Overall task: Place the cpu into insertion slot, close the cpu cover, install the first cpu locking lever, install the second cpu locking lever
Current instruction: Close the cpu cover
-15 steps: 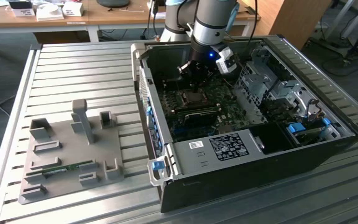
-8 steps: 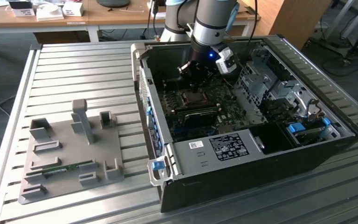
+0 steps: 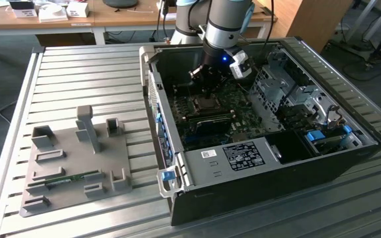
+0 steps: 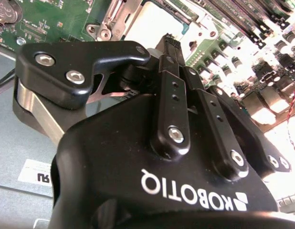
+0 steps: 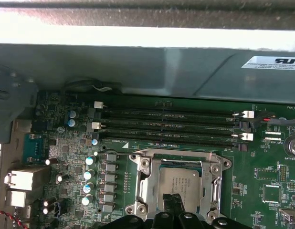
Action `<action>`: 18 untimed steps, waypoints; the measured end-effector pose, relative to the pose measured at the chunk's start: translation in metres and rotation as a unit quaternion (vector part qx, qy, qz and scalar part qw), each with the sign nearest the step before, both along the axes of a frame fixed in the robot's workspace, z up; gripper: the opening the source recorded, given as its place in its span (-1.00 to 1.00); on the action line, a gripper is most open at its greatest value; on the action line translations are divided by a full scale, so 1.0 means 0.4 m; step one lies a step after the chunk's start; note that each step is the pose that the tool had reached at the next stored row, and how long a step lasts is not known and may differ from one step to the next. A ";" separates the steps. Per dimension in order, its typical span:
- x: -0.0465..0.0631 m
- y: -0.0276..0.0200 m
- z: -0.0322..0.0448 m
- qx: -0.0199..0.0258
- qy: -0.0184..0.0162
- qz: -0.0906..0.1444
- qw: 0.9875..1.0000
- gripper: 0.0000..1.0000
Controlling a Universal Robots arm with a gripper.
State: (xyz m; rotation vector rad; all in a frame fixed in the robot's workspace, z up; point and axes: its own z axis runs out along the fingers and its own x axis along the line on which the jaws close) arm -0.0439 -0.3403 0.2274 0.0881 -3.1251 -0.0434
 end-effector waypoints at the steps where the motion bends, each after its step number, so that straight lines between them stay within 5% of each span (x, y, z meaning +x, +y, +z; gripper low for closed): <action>1: 0.000 0.000 0.000 0.000 0.000 0.000 1.000 -0.79; 18: -0.017 0.000 -0.001 0.000 0.000 0.000 1.000 -0.79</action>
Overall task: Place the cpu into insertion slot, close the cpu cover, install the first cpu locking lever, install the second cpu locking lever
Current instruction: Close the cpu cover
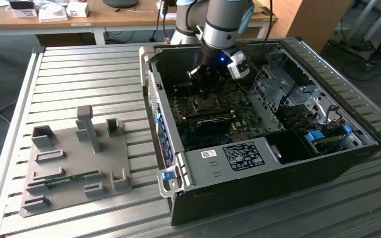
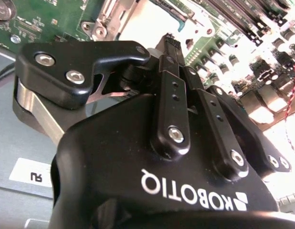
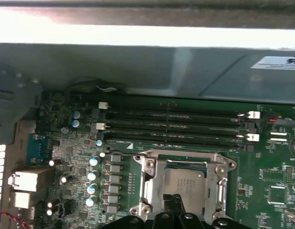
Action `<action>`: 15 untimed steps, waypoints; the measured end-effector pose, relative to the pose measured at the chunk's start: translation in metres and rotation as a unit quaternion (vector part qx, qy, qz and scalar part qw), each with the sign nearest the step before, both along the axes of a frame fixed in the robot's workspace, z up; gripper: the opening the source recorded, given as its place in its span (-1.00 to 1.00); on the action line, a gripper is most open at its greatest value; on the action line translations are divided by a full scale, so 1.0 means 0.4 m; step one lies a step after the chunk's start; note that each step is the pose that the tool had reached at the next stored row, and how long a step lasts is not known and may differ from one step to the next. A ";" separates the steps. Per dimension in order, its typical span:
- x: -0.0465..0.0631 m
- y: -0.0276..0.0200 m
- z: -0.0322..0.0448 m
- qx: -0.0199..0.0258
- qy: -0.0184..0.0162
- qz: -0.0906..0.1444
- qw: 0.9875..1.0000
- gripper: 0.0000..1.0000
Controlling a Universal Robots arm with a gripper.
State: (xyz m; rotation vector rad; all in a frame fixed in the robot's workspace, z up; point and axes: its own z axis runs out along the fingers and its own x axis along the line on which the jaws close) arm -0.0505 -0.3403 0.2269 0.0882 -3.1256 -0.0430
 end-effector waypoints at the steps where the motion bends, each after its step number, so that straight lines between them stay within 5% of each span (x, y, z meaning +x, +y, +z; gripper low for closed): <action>1: -0.004 0.000 0.000 0.000 0.000 0.000 1.000 -0.79; 15: -0.027 0.000 -0.023 0.000 -0.002 0.000 1.000 -0.79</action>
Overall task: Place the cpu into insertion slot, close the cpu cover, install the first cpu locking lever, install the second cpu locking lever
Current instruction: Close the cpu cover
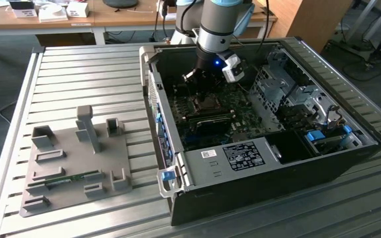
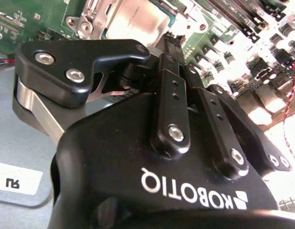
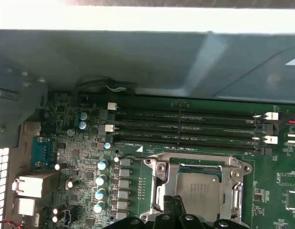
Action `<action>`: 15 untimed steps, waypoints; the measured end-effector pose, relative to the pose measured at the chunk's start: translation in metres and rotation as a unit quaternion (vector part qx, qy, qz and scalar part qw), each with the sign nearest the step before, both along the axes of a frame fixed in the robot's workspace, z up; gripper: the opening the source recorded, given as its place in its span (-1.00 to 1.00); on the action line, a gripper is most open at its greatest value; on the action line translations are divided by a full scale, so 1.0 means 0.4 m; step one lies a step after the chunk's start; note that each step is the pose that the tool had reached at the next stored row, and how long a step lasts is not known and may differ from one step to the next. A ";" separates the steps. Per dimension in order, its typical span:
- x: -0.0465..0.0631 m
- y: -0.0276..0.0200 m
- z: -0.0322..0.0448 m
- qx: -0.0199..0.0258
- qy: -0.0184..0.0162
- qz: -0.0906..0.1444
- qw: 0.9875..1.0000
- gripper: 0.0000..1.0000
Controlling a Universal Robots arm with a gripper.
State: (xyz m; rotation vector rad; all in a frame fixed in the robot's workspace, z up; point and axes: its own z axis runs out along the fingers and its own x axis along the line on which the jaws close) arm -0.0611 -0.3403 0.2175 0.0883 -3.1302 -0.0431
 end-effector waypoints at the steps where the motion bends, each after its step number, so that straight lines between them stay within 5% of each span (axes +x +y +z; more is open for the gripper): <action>1: -0.001 0.000 -0.002 0.000 0.000 0.000 1.000 -0.79; 15: -0.009 0.000 -0.020 0.000 0.000 0.000 1.000 -0.79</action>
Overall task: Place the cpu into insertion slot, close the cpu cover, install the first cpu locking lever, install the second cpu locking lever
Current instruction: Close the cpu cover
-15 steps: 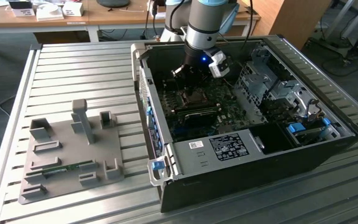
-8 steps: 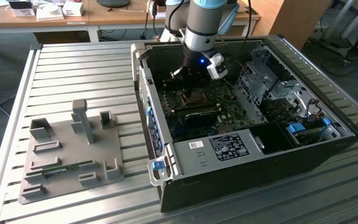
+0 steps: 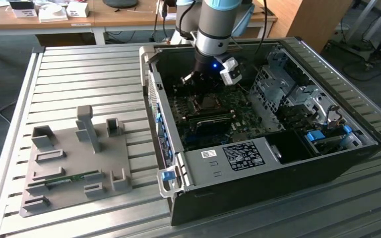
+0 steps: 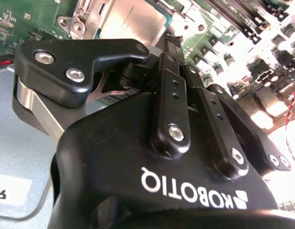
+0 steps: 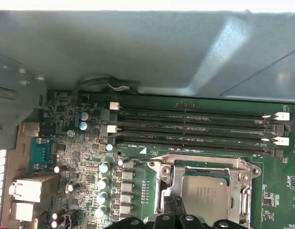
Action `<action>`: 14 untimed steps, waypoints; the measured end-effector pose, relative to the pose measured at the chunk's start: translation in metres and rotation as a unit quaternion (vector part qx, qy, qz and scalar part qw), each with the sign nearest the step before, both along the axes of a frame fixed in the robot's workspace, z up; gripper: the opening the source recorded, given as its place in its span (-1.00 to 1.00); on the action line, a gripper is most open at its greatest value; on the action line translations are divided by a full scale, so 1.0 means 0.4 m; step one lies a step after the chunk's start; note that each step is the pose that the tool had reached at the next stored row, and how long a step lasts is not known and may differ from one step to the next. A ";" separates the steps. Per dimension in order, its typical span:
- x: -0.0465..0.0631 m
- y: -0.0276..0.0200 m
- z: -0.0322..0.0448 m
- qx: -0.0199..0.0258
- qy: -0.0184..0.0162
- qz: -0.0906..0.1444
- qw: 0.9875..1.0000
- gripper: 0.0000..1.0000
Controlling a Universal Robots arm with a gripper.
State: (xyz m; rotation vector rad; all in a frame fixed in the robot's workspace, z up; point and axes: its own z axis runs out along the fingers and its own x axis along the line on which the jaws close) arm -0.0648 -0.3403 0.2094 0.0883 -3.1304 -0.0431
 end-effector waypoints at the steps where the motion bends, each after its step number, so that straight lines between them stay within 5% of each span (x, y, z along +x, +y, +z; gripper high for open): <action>1: 0.000 0.000 -0.002 0.000 0.000 0.000 1.000 -0.79; 14: -0.004 0.000 -0.011 0.000 0.000 0.000 1.000 -0.79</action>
